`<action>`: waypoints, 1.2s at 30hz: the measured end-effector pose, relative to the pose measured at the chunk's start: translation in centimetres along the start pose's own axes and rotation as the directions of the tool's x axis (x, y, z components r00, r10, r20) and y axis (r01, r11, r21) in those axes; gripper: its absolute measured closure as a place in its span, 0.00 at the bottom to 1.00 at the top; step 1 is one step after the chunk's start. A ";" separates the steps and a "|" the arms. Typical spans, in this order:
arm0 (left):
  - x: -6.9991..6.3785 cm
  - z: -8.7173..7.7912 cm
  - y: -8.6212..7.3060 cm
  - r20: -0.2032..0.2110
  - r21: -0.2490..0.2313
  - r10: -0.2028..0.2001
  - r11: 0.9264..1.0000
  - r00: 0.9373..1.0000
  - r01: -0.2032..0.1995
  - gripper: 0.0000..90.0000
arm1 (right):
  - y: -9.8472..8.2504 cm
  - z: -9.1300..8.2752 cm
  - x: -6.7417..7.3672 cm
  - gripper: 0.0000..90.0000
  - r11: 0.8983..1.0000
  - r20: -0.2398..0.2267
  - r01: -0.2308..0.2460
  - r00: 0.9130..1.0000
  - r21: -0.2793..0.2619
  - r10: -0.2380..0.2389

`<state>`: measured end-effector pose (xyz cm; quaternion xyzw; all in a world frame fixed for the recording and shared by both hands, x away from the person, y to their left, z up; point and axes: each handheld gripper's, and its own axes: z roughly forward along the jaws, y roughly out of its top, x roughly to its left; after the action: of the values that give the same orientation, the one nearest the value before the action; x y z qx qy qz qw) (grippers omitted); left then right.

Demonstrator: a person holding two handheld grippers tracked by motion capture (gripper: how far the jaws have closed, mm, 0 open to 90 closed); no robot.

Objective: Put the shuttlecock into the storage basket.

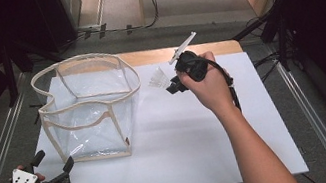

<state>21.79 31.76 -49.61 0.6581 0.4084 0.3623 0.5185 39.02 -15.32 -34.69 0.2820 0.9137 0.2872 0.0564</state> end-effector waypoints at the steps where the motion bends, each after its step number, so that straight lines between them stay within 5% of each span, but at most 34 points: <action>1: 0.0 0.0 0.0 0.000 0.001 0.001 1.000 1.000 -0.001 0.10 | 0.0 -0.2 0.0 0.70 1.000 0.003 0.000 1.000 -0.004 0.000; 36: 0.0 0.0 0.0 0.001 0.000 0.001 1.000 1.000 -0.001 0.10 | 3.2 -3.4 0.1 0.70 0.997 0.021 0.026 0.999 -0.066 -0.025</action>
<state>21.83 31.74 -49.62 0.6583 0.4079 0.3623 0.5187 39.61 -14.80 -30.13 0.2713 0.9066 0.3137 0.0784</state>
